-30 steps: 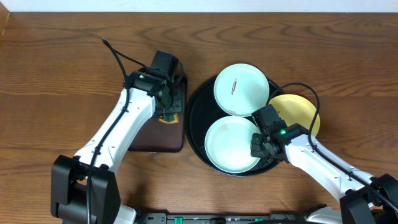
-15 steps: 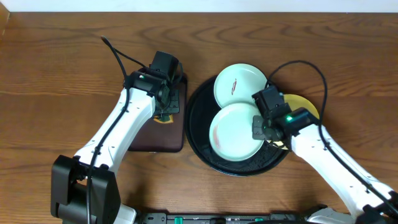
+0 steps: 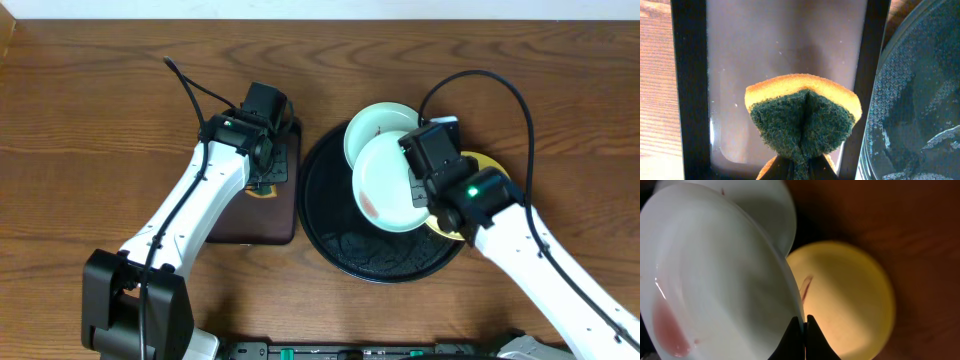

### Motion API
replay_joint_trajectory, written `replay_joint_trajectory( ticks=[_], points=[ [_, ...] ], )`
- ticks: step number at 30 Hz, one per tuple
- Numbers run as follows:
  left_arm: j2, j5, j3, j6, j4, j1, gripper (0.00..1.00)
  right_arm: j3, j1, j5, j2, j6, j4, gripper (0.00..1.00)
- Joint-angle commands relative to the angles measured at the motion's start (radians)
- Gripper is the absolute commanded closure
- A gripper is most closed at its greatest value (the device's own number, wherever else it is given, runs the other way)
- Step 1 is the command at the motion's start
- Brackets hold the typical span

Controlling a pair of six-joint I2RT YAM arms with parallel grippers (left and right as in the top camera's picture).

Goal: Clean dirty plates on tray and stack at the side
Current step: 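Grasp the lower mint plate rim with right gripper, carry it right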

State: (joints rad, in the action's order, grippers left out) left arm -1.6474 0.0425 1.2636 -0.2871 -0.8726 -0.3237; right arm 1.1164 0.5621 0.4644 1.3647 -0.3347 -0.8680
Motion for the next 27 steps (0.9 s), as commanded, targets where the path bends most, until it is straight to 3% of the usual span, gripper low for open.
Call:
replay_joint_trajectory(
  ticks=[1, 15, 27],
  points=[
    [0.001, 0.035, -0.012, 0.014, -0.001, 0.0, 0.92, 0.028, 0.095, 0.274, -0.032, 0.037, -0.003, 0.99],
    [0.001, 0.109, -0.012, 0.013, 0.016, 0.0, 0.92, 0.025, 0.507, 0.964, -0.024, -0.023, 0.005, 0.99],
    [0.001, 0.098, -0.012, 0.011, 0.043, 0.051, 0.92, 0.024, 0.593, 1.112, 0.092, -0.027, 0.037, 0.99]
  ],
)
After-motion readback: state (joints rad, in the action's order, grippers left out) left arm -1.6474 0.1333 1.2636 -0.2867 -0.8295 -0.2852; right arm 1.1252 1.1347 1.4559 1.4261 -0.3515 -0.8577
